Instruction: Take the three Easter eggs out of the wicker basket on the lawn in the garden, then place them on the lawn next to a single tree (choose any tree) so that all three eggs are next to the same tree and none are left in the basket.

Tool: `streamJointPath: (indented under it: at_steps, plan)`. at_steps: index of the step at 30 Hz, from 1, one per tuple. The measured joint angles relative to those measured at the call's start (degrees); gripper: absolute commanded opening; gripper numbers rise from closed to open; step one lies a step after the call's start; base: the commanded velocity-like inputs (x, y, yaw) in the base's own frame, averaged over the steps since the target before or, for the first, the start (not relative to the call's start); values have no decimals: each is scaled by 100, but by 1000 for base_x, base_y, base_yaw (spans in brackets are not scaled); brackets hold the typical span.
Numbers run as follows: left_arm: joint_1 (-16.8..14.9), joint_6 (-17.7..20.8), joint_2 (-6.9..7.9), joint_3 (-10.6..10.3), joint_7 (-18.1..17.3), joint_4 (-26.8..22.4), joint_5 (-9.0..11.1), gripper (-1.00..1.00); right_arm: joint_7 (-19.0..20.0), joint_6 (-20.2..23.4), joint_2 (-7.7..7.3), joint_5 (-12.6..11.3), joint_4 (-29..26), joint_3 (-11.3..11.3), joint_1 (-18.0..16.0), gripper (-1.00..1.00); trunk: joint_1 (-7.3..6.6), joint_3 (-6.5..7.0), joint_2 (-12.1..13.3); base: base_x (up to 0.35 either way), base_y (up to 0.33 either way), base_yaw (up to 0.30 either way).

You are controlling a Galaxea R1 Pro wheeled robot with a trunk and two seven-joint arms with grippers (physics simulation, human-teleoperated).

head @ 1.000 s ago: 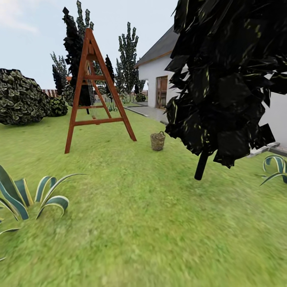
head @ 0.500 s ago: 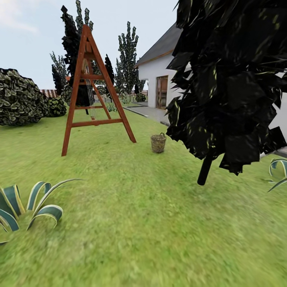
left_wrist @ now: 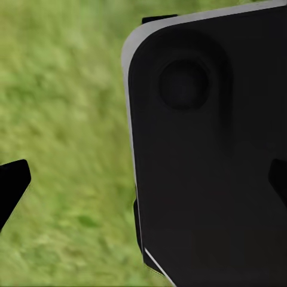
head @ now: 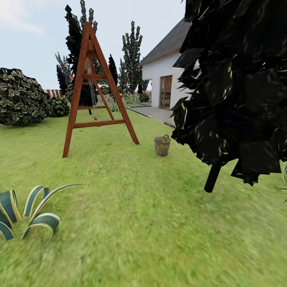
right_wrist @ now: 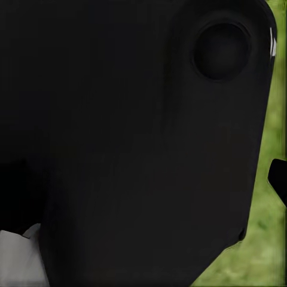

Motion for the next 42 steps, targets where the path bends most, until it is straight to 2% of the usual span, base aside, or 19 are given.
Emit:
streamJointPath:
  at_steps: [18,42]
  plan:
    - [0,1,2,0,-2,-1,3,100,0,-3,0,-1,0,0,0,100,0,0,0,338,0,62]
    - [0,-7,3,0,-3,-1,6,100,0,0,0,7,-5,7,0,100,0,10,0,338,0,-42]
